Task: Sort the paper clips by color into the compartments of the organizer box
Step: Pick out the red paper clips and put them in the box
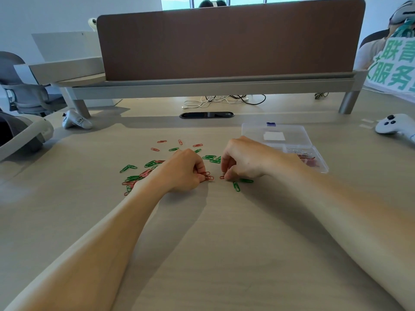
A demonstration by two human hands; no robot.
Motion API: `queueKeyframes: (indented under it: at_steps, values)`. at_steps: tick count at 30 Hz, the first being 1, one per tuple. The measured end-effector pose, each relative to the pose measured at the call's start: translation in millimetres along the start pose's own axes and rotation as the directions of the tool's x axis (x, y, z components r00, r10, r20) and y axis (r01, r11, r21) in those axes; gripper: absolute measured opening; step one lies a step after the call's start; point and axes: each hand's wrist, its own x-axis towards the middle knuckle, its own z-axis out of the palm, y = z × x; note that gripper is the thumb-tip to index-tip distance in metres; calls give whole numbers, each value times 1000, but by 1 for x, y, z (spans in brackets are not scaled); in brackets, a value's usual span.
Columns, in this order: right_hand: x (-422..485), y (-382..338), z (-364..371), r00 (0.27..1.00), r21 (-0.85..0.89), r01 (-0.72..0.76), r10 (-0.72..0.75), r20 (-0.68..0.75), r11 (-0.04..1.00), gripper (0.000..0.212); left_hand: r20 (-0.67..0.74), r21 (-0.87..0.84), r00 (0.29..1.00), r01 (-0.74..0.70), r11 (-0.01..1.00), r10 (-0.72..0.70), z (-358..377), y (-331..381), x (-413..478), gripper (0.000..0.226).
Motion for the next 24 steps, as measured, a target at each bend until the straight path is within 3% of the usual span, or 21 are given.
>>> queueKeyframes:
  at_steps: [14,17,20,24]
  values:
    - [-4,-6,7,1000,-142,11,-12,-1,990,9,-18,-22,1000,-5,1000,5,3,-2,0,14]
    - [-5,-3,5,1000,-94,19,-21,-17,995,12,-34,-40,999,-4,999,2,3,-5,2,10]
    - [-1,2,-1,992,-2,25,-25,-122,1000,22,-66,-96,998,10,995,-16,4,-7,3,5]
    - [7,7,-2,992,-40,42,-47,-117,998,21,-79,-150,996,23,988,-35,5,-10,5,6]
